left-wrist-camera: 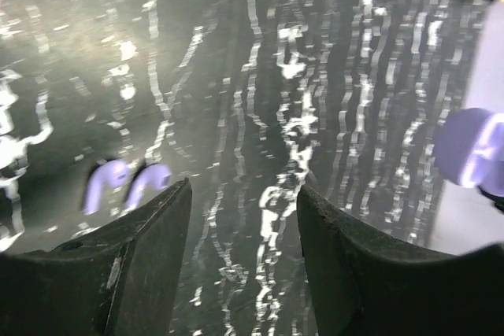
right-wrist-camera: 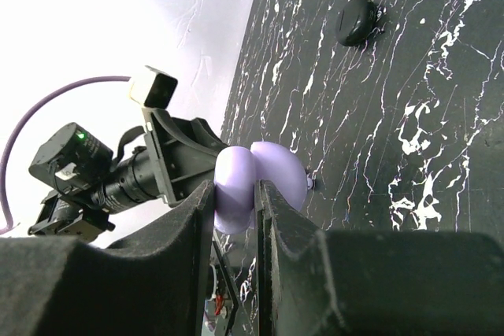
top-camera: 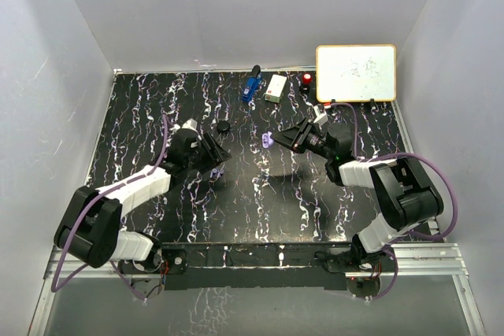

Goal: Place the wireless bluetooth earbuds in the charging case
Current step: Pick up the earbud from the center of the board.

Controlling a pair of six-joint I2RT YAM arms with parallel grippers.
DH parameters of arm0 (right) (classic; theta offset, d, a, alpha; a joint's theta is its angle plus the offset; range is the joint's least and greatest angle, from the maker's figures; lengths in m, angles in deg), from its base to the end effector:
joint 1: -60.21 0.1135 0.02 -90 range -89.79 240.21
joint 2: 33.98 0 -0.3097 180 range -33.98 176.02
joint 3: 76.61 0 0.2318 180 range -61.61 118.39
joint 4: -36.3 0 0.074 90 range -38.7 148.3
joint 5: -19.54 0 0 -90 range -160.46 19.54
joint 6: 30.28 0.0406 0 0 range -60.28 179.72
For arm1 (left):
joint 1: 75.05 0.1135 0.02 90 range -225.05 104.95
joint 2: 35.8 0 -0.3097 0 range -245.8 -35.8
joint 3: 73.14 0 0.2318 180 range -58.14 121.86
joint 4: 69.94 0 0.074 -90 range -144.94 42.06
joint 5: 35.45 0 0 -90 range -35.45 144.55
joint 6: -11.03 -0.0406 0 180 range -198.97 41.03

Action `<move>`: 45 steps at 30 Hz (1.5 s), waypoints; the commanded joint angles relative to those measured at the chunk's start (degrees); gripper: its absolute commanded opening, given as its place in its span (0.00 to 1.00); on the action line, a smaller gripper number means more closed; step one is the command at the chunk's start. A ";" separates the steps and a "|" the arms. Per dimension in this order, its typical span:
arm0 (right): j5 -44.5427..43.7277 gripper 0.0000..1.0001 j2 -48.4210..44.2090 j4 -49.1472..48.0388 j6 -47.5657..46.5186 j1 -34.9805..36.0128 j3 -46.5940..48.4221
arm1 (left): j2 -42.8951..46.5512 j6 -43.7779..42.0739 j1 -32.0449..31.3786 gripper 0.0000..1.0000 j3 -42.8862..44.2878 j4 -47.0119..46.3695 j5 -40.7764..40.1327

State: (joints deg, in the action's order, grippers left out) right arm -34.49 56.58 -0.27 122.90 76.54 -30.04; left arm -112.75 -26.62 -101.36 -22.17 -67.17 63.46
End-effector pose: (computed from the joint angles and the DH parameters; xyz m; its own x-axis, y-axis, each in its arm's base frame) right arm 0.2771 0.1060 0.2484 -0.7578 0.5306 -0.3797 -0.2443 0.3089 0.9192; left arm 0.2289 -0.1202 0.2588 -0.7064 -0.5233 -0.4766 0.0004 0.6730 -0.7397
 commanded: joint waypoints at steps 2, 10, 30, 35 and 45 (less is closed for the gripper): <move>0.46 0.00 0.67 -4.64 0.14 -0.35 -0.02 | 4.69 -4.49 -0.11 0.54 0.61 11.74 -8.79; 1.01 0.00 1.57 -5.71 0.39 -0.33 -0.20 | 7.37 -6.92 -0.24 0.54 0.51 17.75 -14.95; 1.65 0.00 2.39 -5.82 0.37 -0.31 0.51 | -0.97 -11.24 -2.08 0.48 5.79 19.11 -19.50; 1.56 0.00 2.55 -5.97 0.25 -0.26 0.42 | -3.58 -12.21 -3.40 0.48 7.70 21.05 -21.22; 1.65 0.00 2.52 -6.39 0.45 -0.27 -0.02 | -6.12 -12.78 -5.93 0.47 9.84 23.45 -24.08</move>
State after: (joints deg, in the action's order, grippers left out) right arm -33.14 59.14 -2.22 123.12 76.54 -30.28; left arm -118.91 -38.40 -106.47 -14.61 -46.15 41.71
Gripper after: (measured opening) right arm 0.223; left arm 0.475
